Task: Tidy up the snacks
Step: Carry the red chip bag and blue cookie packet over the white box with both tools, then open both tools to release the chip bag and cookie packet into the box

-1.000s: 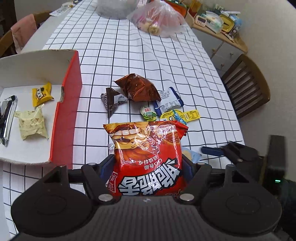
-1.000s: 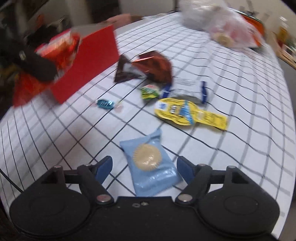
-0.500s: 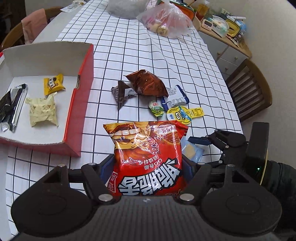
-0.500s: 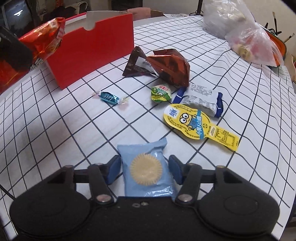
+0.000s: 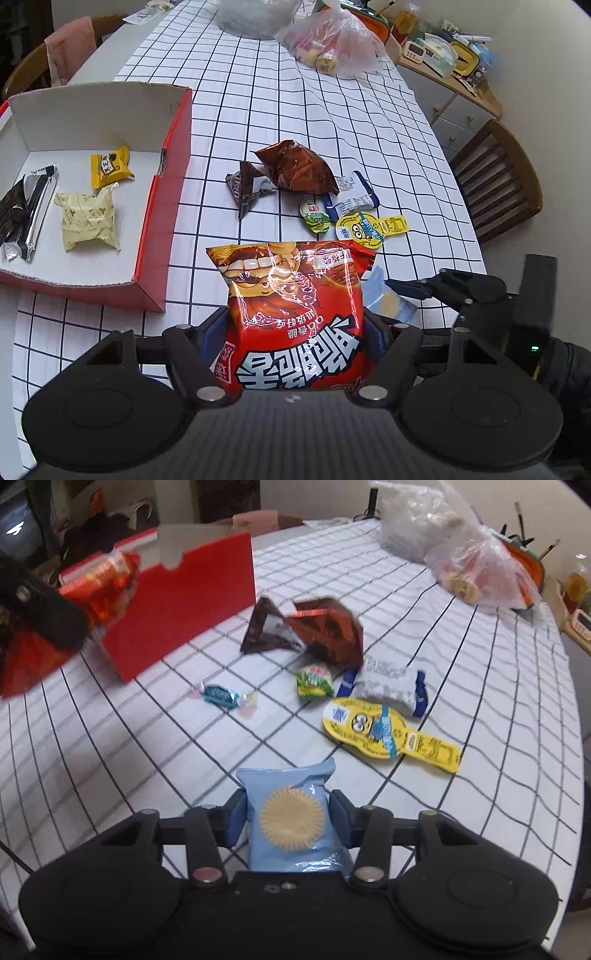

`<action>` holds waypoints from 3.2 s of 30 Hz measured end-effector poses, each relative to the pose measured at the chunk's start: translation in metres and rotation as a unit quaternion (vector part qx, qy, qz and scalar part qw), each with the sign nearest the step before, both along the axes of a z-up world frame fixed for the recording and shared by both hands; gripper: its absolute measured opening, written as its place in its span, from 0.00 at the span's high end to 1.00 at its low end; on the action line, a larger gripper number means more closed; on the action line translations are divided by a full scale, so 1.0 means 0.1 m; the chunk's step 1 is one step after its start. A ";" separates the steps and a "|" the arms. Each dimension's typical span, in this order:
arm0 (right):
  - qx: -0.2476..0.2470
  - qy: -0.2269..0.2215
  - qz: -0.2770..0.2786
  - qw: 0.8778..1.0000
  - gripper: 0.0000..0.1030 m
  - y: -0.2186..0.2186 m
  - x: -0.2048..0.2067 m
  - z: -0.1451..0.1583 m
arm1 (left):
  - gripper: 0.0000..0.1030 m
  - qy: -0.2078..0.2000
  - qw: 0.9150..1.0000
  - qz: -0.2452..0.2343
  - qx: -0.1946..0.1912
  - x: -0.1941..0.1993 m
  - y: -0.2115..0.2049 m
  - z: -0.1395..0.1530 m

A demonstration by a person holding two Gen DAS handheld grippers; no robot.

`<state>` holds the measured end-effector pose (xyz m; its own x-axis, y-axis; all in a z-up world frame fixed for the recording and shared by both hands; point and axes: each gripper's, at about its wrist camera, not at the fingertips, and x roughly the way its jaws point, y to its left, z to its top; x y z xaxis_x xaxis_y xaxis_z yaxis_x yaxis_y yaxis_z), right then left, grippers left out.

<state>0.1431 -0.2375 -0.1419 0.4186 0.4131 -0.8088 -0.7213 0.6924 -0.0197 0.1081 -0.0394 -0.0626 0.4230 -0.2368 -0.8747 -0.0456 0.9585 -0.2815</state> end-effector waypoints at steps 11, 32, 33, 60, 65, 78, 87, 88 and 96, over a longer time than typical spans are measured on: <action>0.047 -0.034 -0.045 0.997 0.55 0.26 -0.25 0.66 | 0.29 -0.029 0.999 -0.018 0.001 -0.02 0.22 0.16; 0.086 -0.054 -0.068 0.993 0.55 1.59 -0.33 1.22 | 0.29 -0.078 0.995 -0.003 0.060 0.01 1.44 0.58; 0.087 -0.055 -0.068 0.992 0.55 1.66 -0.32 1.23 | 0.29 -0.081 0.995 -0.001 0.064 0.02 1.51 0.60; 0.000 -0.015 -0.069 0.997 0.55 3.09 0.31 0.44 | 0.29 -0.011 0.988 -0.001 0.157 0.85 2.64 -0.11; -0.014 -0.001 -0.065 0.998 0.55 3.18 0.30 0.29 | 0.29 0.011 0.988 -0.021 0.154 0.92 2.60 -0.30; -0.015 0.005 -0.077 0.997 0.51 3.21 0.30 0.23 | 0.29 0.046 0.984 -0.045 0.164 0.95 2.52 -0.55; 0.009 0.003 -0.079 0.997 0.33 3.12 0.22 0.33 | 0.29 0.040 0.986 -0.034 0.159 0.87 2.54 -0.51; 0.012 0.001 -0.079 0.997 0.30 3.10 0.21 0.35 | 0.29 0.037 0.987 -0.033 0.156 0.86 2.54 -0.48; 0.050 -0.005 -0.091 0.995 0.21 2.87 0.11 0.58 | 0.29 0.008 0.989 -0.028 0.146 0.72 2.52 -0.27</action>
<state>0.1537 0.0496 -0.0837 0.5006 0.4088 -0.7631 -0.5848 0.8097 0.0501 0.1799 0.2130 -0.0894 0.4015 0.0043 -0.9158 0.0073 0.9999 0.0078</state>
